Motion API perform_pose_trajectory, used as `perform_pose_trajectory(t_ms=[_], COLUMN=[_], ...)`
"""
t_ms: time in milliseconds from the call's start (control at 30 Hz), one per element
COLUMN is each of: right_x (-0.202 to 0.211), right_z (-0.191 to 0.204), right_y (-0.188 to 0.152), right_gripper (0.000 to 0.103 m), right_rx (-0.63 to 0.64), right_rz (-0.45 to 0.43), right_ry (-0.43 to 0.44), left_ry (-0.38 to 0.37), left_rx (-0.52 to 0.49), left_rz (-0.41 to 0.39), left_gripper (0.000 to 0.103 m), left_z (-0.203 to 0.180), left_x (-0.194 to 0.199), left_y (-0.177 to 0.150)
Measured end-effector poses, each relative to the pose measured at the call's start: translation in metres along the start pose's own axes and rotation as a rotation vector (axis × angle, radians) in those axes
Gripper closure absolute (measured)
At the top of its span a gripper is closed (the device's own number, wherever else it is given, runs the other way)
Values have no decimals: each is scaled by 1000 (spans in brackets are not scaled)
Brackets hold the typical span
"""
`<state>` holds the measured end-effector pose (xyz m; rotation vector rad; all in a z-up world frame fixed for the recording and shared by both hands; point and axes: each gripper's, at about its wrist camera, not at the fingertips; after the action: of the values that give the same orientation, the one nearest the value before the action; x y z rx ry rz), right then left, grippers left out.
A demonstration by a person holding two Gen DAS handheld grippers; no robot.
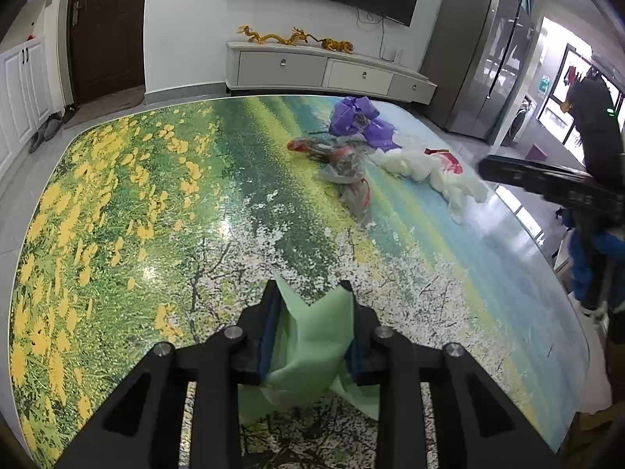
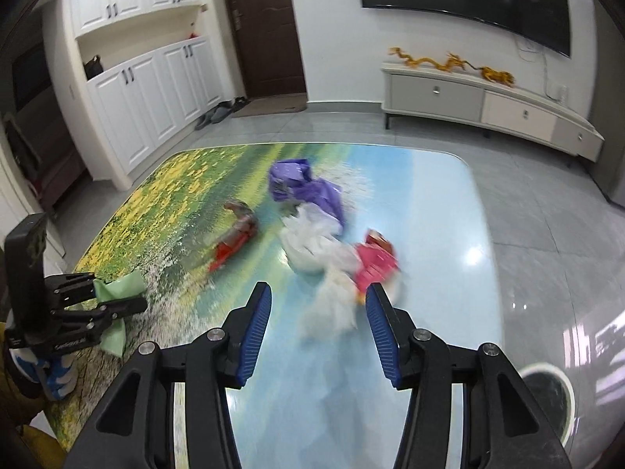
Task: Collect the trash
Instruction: 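Grasp the green bag with left tool while right tool grasps white plastic bag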
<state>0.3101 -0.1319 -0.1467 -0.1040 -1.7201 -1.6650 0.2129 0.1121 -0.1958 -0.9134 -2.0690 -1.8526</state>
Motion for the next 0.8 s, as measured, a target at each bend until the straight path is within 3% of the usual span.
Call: perform_pose_trajectory(t_ms=[233, 333, 500, 800], right_x=[-31, -32, -25, 18], right_z=[3, 4, 14, 27], right_y=[-11, -13, -24, -32], right_gripper=[61, 70, 98, 102], right_rx=[45, 54, 66, 16], right_rz=[74, 81, 114, 84], right_ry=[-26, -23, 15, 84], left_ry=[-14, -13, -8, -24], left_rx=[22, 26, 27, 76], left_rz=[-7, -11, -29, -54], left_gripper=[76, 77, 81, 85], left_z=[3, 3, -3, -8], left_x=[1, 3, 10, 32], left_y=[1, 1, -1, -6])
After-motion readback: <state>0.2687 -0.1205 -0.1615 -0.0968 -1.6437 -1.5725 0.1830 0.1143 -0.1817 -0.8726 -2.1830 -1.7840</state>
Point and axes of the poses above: each gripper's, at about its wrist camera, not at the fingertips, and x roughly against the way its jaws point, z to its left, y to its top, and after that the axes turned 15 degrees about -z, right-handed
